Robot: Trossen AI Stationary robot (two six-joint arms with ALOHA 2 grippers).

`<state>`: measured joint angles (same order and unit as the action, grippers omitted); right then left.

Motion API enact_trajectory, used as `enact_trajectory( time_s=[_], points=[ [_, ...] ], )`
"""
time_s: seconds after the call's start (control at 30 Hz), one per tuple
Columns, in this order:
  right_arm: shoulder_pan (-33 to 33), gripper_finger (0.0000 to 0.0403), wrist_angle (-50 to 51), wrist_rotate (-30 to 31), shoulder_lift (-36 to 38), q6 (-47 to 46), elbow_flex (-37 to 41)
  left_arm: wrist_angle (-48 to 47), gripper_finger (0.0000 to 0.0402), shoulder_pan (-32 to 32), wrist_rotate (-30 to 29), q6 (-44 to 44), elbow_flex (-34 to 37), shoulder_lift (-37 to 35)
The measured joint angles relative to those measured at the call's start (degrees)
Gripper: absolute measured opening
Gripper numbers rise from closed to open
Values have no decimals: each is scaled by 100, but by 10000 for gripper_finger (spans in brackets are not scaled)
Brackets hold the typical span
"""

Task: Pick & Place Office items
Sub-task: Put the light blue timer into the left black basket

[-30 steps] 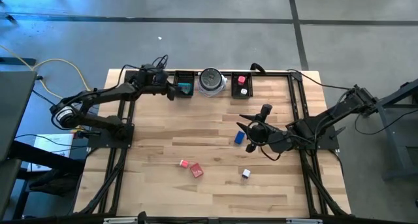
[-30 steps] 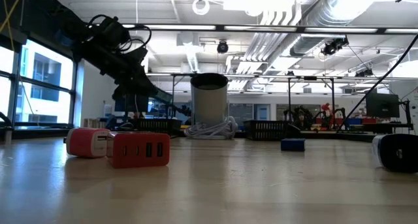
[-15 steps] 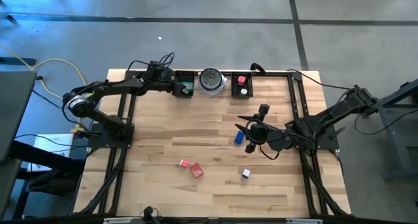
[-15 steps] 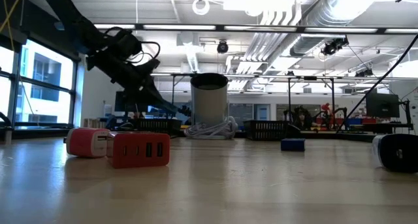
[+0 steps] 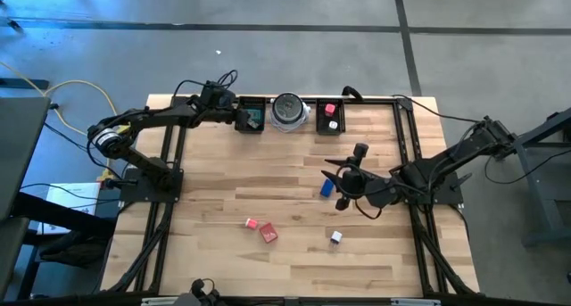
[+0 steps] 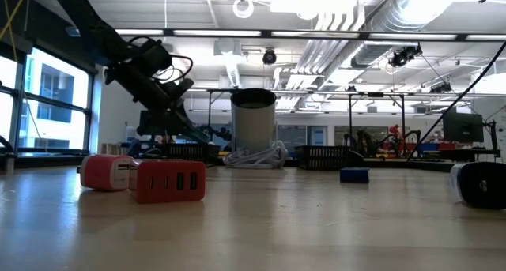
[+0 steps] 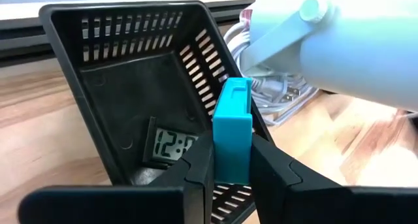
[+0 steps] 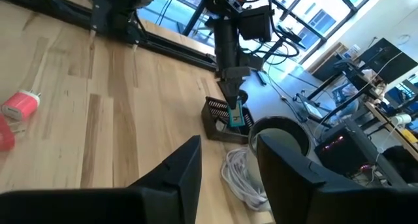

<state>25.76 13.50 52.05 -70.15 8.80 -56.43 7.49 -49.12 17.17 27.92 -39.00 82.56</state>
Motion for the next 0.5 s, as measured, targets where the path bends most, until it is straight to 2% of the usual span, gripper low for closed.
enact_trajectory(
  time_s=[0.5],
  points=[
    [0, 135, 2, 0, -2, -17, 95, -42, 74, -1, 24, 374, 0, 84]
  ],
)
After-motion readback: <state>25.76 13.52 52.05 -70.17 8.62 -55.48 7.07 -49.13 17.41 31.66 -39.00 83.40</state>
